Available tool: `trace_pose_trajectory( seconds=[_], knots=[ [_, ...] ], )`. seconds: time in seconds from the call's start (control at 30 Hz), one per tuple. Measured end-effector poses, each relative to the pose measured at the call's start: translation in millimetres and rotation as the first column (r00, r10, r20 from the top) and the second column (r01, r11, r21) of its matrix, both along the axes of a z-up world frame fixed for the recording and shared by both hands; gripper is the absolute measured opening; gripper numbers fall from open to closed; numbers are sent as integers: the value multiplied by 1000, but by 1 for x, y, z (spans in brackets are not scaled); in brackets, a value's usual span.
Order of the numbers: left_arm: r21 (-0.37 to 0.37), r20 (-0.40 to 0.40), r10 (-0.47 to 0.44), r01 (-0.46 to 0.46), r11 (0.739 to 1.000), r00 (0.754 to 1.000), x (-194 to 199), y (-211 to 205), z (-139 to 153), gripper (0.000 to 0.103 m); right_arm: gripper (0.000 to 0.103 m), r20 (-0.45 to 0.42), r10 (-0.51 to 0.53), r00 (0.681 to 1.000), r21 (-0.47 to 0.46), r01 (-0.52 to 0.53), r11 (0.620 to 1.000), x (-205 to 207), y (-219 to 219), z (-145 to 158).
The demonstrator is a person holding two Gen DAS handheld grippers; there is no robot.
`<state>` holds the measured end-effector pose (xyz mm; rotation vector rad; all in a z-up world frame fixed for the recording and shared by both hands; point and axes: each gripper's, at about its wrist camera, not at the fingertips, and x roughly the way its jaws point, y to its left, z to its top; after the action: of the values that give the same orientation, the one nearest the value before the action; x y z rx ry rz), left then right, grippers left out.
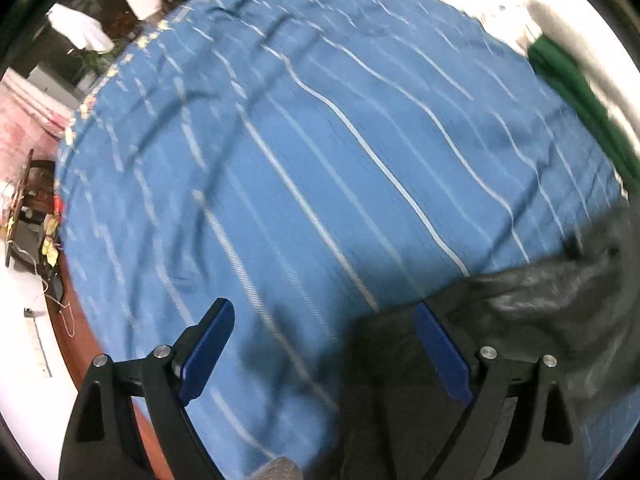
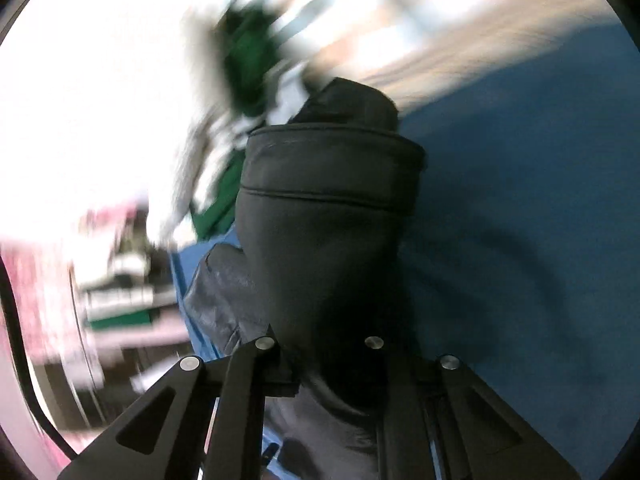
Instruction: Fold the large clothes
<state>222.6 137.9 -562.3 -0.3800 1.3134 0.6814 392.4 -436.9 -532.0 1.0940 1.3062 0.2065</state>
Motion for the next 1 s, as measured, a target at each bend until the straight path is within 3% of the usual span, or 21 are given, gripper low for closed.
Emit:
trace_pose_trajectory(
  seconds=[0.13, 0.23, 0.33, 0.4, 0.43, 0.53, 0.6, 0.67, 0.73, 0.83, 0.87, 0.9, 1.0],
  knots=[
    [56, -28, 16, -14, 998, 999, -21, 14, 7, 93, 13, -130, -178, 975, -57, 172, 983, -101, -69, 12],
    [111, -110, 12, 0, 994, 994, -44, 22, -21, 93, 16, -217, -217, 952, -165, 183, 969, -168, -80, 16],
    [130, -206, -17, 44, 990, 978, -60, 25, -61, 94, 34, -340, -188, 922, -201, 125, 972, -203, -99, -5],
    [137, -181, -41, 67, 988, 983, -62, 25, -74, 96, 59, -371, -179, 911, -215, 104, 971, -210, -113, -9],
    [160, -175, -46, 74, 984, 984, -63, 24, -74, 103, 59, -367, -187, 911, -233, 104, 967, -213, -114, -5],
    [188, -130, -59, 83, 979, 990, -62, 26, -77, 103, 59, -325, -131, 937, -341, 13, 940, -218, -114, 25],
    [172, -108, -46, 64, 983, 993, -62, 27, -76, 103, 59, -282, -58, 958, -471, -85, 878, -213, -106, 58],
    [150, -116, -38, 55, 987, 993, -62, 30, -73, 103, 59, -242, 48, 969, -496, -166, 852, -195, -88, 76],
    [143, -132, -28, 47, 989, 991, -61, 33, -68, 103, 59, -206, 201, 958, -482, -278, 831, -163, -50, 85],
    [152, -126, -6, 25, 988, 992, -60, 36, -53, 103, 58, -142, 364, 921, -482, -385, 787, -118, 0, 87],
    [165, -112, -6, 24, 986, 994, -59, 33, -42, 103, 47, -128, 397, 909, -488, -406, 773, -103, 17, 83],
    [174, -104, -10, 29, 984, 995, -59, 30, -34, 103, 36, -131, 414, 901, -514, -418, 749, -85, 33, 73],
    [200, -70, -37, 50, 978, 997, -56, 19, -5, 103, 34, -217, 393, 893, -538, -446, 716, -52, 46, 29]
  ],
)
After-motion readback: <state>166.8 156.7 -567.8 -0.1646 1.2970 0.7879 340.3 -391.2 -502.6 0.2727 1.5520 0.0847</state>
